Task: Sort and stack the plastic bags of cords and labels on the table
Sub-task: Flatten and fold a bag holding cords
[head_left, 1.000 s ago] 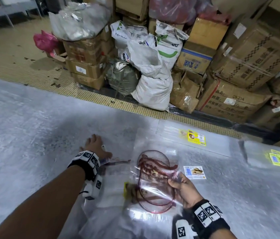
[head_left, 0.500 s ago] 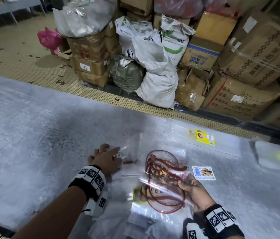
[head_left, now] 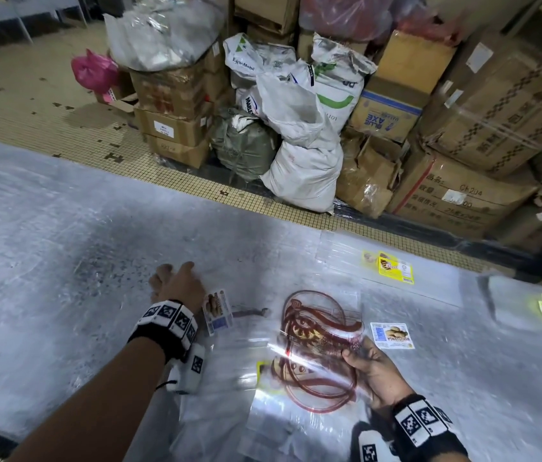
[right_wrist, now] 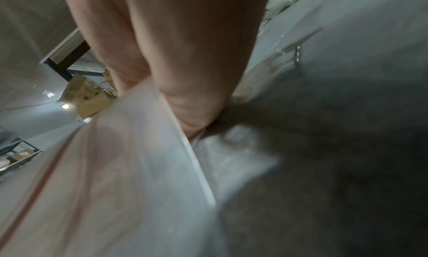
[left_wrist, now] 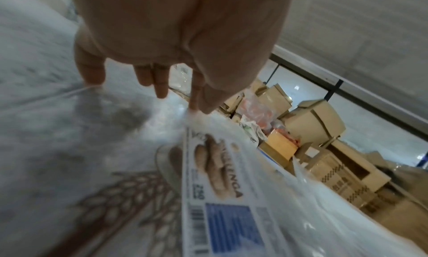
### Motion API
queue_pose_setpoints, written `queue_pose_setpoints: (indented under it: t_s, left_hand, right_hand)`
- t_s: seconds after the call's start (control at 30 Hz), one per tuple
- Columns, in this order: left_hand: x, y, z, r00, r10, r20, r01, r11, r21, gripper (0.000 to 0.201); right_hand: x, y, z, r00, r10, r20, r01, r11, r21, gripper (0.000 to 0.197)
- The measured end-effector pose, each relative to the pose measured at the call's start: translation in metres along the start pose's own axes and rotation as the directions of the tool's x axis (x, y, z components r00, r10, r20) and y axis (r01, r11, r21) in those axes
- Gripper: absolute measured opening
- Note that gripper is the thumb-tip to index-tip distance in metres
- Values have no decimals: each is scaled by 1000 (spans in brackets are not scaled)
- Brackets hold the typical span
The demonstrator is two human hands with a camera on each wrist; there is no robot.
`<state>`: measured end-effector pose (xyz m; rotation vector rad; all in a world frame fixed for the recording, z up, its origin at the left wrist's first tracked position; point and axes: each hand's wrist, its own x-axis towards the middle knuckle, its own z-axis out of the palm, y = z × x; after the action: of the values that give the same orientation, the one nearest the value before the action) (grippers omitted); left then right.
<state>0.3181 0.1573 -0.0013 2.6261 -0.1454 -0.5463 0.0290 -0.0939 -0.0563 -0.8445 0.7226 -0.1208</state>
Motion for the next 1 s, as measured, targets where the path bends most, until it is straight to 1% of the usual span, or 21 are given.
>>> queue_pose_setpoints:
  t_s: [0.07, 0.13, 0.2, 0.27, 0.33, 0.43, 0.47, 0.53, 0.57, 0.63, 0.67, 0.73, 0.8, 0.83, 0.9, 0.97, 1.0]
  left_hand:
    - [-7, -23, 4, 999, -51, -6, 51, 998, 46, 56]
    - [-22, -44, 9, 996, -78, 35, 72, 985, 156, 69]
    - [-46, -56, 16, 995, -38, 96, 19, 980, 196, 86]
    - [-63, -59, 24, 992, -4, 126, -19, 983, 183, 83]
    - [-69, -52, 25, 989, -3, 150, -21, 987, 158, 78]
    - [-65, -49, 26, 986, 35, 161, -52, 994, 98, 81]
    - [-65, -48, 24, 983, 70, 167, -85, 993, 83, 81]
    - [-66, -47, 22, 971, 164, 174, -176, 982, 61, 82]
    - [-67, -46, 22, 960, 219, 174, -229, 973, 41, 81]
    - [-64, -44, 24, 940, 311, 142, -312, 950, -20, 81]
    - [-61, -46, 27, 933, 334, 132, -326, 942, -80, 84]
    - [-58, -50, 29, 925, 353, 142, -324, 926, -196, 95]
    - [-56, -53, 29, 920, 349, 180, -312, 928, -205, 110]
    - [-55, -54, 28, 922, 358, 149, -326, 923, -203, 116]
    - [-49, -58, 26, 920, 391, 33, -374, 900, -224, 116]
    - [-44, -61, 26, 939, 343, -37, -343, 917, -205, 114]
    - [-46, -56, 22, 945, 323, -44, -325, 925, -199, 116]
  right_hand:
    - [0, 1, 0, 1000, -12, 14, 12, 1000, -12, 82]
    - [1, 1, 0, 999, -37, 19, 37, 999, -5, 80]
    - [2, 1, 0, 998, -50, 31, 50, 999, 6, 79]
    - [3, 1, 0, 999, -41, 33, 42, 999, -4, 86]
    - [4, 1, 0, 999, -42, 24, 42, 999, -22, 81]
    - [1, -1, 3, 999, -29, 33, 31, 999, -35, 79]
    - [1, -2, 4, 999, -28, 29, 29, 999, -28, 72]
    - [-2, -5, 8, 999, -31, 17, 32, 999, -18, 43]
    - [-3, -5, 9, 999, -37, 8, 38, 999, -20, 37]
    - [-4, -4, 8, 999, -40, -6, 40, 999, -24, 38]
    - [-4, -4, 8, 999, -34, -12, 34, 999, -29, 39]
    - [-4, -3, 7, 999, -28, -36, 27, 999, -45, 40]
    - [-4, -2, 5, 999, -25, -44, 22, 999, -50, 40]
    - [-5, -2, 5, 999, -25, -42, 23, 998, -57, 40]
    - [-6, -3, 5, 999, -30, -36, 27, 997, -69, 40]
    - [-7, -4, 7, 999, -36, -30, 34, 998, -61, 39]
    - [-7, -4, 7, 999, -40, -29, 38, 998, -52, 40]
